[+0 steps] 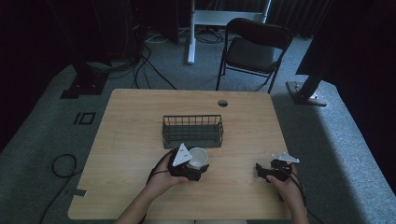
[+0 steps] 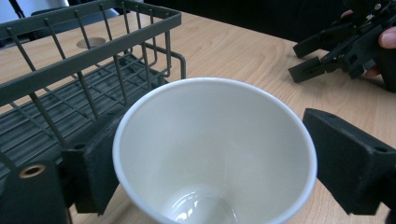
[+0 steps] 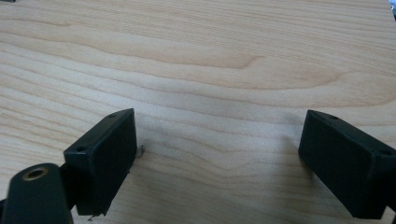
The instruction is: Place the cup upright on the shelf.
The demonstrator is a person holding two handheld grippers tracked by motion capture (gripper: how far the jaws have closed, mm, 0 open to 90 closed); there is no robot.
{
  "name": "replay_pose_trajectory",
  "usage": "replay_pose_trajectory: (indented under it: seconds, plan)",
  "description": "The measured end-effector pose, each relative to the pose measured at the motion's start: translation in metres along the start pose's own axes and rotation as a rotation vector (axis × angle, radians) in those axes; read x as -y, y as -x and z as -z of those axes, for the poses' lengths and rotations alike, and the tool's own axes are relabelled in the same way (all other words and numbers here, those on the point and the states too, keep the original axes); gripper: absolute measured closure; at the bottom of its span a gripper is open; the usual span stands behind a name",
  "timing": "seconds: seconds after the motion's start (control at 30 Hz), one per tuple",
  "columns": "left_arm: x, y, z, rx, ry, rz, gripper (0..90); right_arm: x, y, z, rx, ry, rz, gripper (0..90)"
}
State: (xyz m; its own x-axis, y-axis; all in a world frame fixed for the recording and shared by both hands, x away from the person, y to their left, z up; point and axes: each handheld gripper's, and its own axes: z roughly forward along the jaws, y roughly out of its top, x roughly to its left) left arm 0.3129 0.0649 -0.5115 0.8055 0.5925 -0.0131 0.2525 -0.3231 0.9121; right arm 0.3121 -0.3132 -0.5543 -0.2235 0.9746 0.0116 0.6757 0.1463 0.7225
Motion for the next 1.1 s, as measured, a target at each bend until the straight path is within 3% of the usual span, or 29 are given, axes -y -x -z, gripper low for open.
replay_pose_trajectory:
  seconds: [0.13,0.4,1.1]
  plan:
    - [0.001,0.000,-0.002,0.000,-0.004,0.006,15.3,0.000,0.000,0.000,0.000,0.000,0.000,11.0]
    - [-0.001,0.002,-0.001,-0.011,-0.015,-0.020,20.4,0.000,0.000,0.000,0.000,0.000,0.000,11.0]
    - [-0.043,0.004,0.017,0.008,0.038,-0.040,20.6,0.000,0.000,0.000,0.000,0.001,0.000,11.0]
